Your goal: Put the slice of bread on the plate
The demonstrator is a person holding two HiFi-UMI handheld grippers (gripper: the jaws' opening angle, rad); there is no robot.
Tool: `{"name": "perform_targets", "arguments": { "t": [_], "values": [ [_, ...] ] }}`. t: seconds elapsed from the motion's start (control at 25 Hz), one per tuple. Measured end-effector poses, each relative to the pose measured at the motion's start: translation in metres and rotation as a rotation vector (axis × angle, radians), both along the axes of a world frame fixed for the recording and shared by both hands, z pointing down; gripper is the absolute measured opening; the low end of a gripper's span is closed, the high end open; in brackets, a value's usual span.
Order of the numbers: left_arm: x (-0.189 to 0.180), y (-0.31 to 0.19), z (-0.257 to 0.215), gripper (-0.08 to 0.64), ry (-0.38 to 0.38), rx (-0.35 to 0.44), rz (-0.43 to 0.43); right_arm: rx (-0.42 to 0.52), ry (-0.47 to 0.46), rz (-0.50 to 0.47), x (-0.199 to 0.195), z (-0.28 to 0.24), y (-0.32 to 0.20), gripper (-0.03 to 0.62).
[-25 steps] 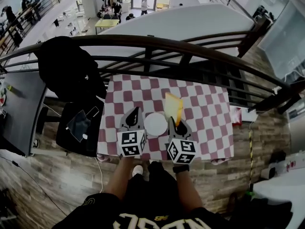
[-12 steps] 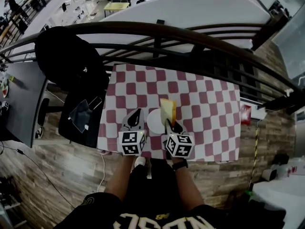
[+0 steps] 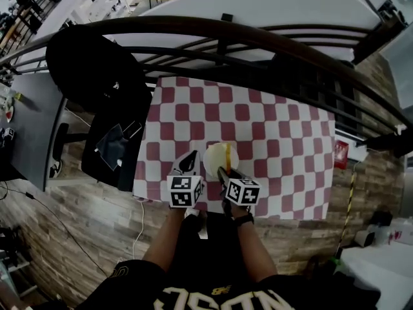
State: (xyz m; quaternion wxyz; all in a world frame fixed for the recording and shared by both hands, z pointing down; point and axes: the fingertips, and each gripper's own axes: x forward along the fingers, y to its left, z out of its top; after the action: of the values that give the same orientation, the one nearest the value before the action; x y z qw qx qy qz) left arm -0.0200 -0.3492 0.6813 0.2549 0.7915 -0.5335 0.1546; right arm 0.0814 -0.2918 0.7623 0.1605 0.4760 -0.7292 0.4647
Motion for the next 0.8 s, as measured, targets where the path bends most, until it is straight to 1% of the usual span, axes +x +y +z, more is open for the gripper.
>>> {"name": "perform_targets", "arguments": {
  "t": [0.16, 0.28, 0.4, 0.48, 0.64, 0.8],
  "values": [
    [-0.006, 0.000, 0.004, 0.018, -0.009, -0.015, -0.015, -0.080, -0.083, 0.035, -0.006, 0.019, -0.001, 0.100],
    [-0.012, 0.004, 0.008, 0.018, -0.024, -0.029, -0.023, -0.140, -0.103, 0.063, -0.005, 0.033, -0.002, 0.100],
    [-0.018, 0.006, 0.011, 0.018, -0.041, -0.040, -0.030, -0.169, -0.112, 0.070, -0.005, 0.041, -0.005, 0.100],
    [-0.020, 0.007, 0.012, 0.018, -0.048, -0.043, -0.031, -0.173, -0.070, 0.058, -0.002, 0.046, -0.008, 0.100],
    [-0.021, 0.005, 0.011, 0.018, -0.056, -0.042, -0.029, -0.149, 0.073, 0.001, 0.002, 0.048, -0.011, 0.109],
    [-0.018, 0.004, 0.009, 0.018, -0.055, -0.038, -0.024, -0.154, 0.236, -0.040, 0.011, 0.049, -0.010, 0.172]
  ]
}}
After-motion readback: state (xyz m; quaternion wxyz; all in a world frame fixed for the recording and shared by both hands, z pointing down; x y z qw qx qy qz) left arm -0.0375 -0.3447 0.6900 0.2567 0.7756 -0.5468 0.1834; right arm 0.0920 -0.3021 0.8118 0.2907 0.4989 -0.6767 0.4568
